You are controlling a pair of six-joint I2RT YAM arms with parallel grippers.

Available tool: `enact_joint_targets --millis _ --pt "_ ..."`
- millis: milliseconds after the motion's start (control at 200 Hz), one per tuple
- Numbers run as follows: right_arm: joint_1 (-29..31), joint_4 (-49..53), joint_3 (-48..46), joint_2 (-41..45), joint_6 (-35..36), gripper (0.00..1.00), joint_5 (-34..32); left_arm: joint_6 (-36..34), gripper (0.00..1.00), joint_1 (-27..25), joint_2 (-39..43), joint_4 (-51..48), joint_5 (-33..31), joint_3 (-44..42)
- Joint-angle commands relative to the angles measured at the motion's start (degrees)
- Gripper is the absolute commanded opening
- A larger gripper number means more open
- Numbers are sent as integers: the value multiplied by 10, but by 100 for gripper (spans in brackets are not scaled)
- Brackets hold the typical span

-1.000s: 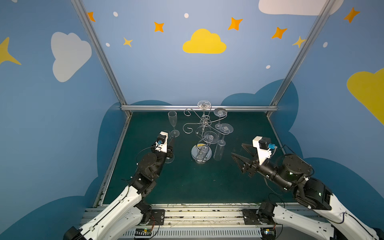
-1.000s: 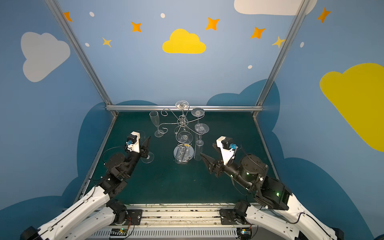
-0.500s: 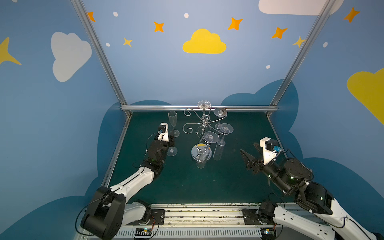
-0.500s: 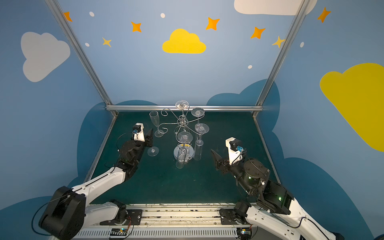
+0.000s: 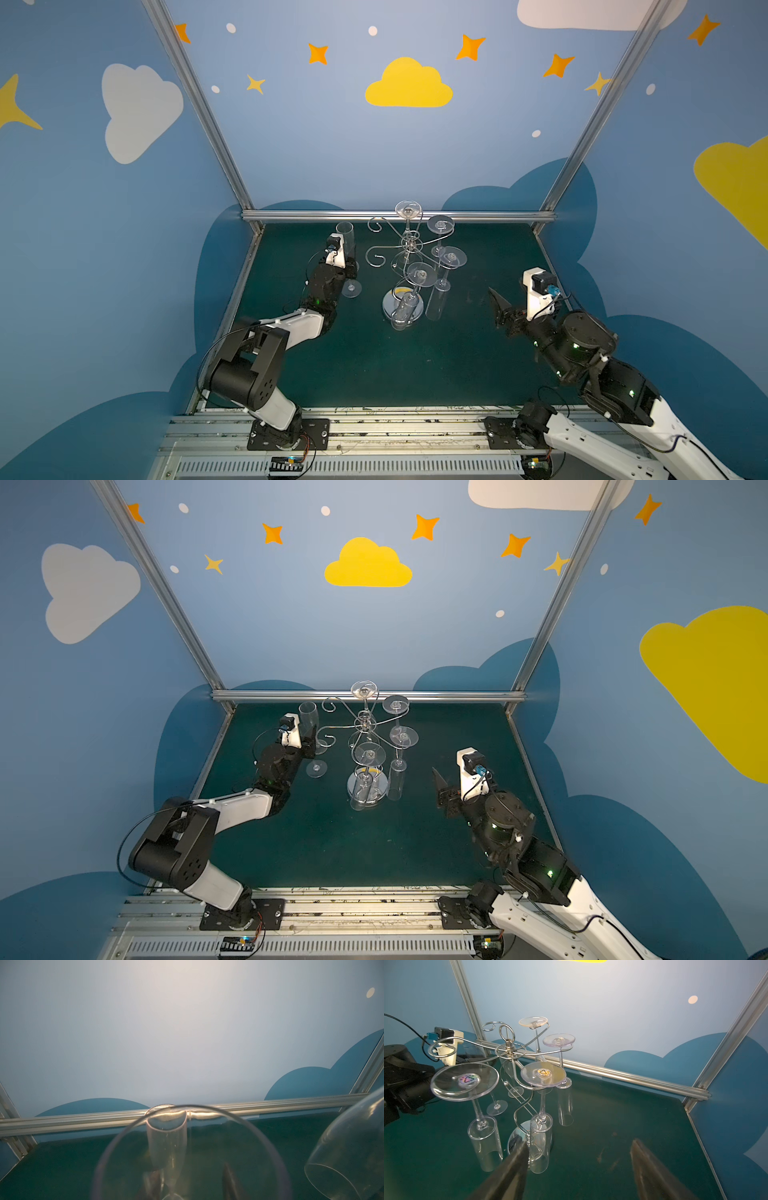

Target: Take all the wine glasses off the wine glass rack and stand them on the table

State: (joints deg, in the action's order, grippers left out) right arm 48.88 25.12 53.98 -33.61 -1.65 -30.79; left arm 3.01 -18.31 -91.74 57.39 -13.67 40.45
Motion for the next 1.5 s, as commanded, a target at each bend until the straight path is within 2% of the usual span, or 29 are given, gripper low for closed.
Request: enact_joint_targets --millis 0,330,576,736,986,1166,1357,1492 --pt "-23 -16 -2 -15 -6 77 29 0 28 6 -11 44 5 13" --pt "-66 -35 -13 -33 -30 77 82 3 28 16 -66 88 1 8" --pt "-76 -38 -12 -40 -37 77 96 9 29 17 -83 93 -1 -5" --pt "-79 -38 -12 -41 -42 77 100 3 38 17 -81 107 -6 -20" --pt "-81 -38 -15 -37 -51 77 108 -5 62 17 -63 98 -4 -30" --pt "-81 -45 -18 -29 -54 77 113 -1 73 17 -40 72 4 -35" --pt "-82 -50 -15 -31 -56 77 130 8 81 16 -2 45 12 -53" --pt "-81 -59 -12 -33 -47 77 137 19 85 15 46 -17 18 -58"
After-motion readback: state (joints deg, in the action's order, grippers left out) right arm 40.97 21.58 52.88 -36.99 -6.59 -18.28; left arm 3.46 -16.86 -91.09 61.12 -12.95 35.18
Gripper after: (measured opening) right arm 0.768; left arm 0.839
